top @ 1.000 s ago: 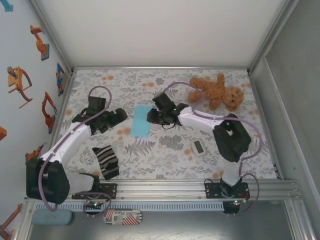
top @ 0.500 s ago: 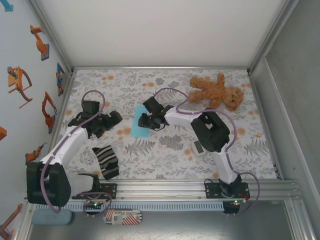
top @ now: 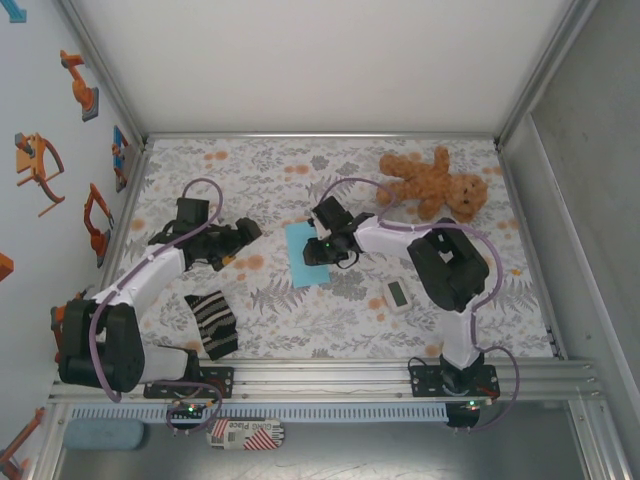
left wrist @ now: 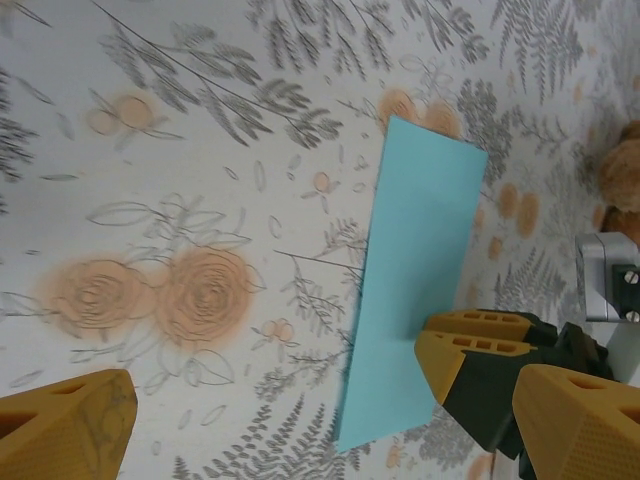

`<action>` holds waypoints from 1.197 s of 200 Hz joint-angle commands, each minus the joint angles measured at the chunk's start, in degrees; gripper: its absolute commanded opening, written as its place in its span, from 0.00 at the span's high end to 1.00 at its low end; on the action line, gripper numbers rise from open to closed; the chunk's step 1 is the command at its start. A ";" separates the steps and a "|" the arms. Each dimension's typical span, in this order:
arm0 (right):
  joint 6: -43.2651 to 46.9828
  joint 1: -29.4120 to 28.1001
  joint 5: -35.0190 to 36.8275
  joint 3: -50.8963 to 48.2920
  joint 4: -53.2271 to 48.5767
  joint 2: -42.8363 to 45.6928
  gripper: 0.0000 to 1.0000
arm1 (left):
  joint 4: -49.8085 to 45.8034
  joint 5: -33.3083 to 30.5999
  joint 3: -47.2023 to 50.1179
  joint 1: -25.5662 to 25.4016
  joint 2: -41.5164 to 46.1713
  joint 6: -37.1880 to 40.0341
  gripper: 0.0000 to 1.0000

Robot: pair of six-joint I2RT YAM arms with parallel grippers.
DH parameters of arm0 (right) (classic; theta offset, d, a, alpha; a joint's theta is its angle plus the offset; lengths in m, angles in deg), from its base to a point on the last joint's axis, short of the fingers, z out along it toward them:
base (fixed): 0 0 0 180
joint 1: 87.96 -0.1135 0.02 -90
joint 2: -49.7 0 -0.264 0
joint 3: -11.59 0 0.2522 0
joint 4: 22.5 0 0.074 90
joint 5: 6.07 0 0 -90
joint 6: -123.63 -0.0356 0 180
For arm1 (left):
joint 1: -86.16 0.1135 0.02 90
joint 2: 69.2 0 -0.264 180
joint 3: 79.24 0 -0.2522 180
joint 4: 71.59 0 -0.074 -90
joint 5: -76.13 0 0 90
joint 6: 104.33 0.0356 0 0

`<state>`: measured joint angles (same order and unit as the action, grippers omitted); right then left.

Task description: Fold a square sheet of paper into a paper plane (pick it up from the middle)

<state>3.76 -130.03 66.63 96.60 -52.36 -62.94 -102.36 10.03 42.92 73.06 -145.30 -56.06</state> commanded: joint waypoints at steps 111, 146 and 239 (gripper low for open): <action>-24.03 -0.11 6.93 -10.72 12.61 4.56 0.75 | 17.02 7.26 8.77 -10.86 -5.25 -14.94 0.16; -24.29 0.14 6.59 -11.27 11.82 2.66 0.75 | 18.17 7.95 7.00 -12.99 -9.17 -15.40 0.31; -25.79 0.67 5.26 -13.22 12.21 2.64 0.77 | 15.00 5.85 3.14 -16.06 -14.34 -13.30 0.57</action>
<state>-20.69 -129.66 71.11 85.30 -37.81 -58.99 -85.66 16.56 47.73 57.58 -158.54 -70.81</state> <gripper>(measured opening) 0.227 0.439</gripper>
